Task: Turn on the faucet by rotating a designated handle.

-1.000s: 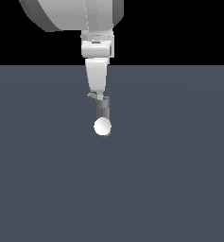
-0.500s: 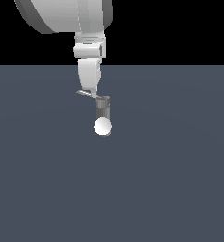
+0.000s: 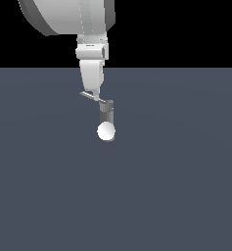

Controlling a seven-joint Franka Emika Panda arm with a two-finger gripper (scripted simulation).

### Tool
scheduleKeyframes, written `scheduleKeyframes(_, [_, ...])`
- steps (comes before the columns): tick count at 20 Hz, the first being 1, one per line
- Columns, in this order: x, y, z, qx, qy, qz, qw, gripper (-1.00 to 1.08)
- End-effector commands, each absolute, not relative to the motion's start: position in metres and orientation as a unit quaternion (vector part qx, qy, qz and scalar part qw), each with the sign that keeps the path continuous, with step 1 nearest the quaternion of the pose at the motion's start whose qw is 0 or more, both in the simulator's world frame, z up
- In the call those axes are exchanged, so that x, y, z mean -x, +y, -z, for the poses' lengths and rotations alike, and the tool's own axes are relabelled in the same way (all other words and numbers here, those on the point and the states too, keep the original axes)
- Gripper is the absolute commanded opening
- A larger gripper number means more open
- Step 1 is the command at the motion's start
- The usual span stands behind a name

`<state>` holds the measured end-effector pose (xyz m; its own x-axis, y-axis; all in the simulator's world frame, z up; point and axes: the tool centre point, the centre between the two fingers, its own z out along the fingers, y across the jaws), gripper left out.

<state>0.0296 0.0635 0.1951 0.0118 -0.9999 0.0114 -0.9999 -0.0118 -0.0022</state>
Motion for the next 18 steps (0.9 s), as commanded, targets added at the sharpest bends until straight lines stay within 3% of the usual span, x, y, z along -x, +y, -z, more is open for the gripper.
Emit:
scheduleKeyframes(1, [-0.041, 0.083, -0.19, -0.721, -0.693, -0.006, -0.003, -1.0])
scheduleKeyframes(18, [-0.078, 0.12, -0.182, -0.737, -0.676, 0.0, 0.0, -1.0])
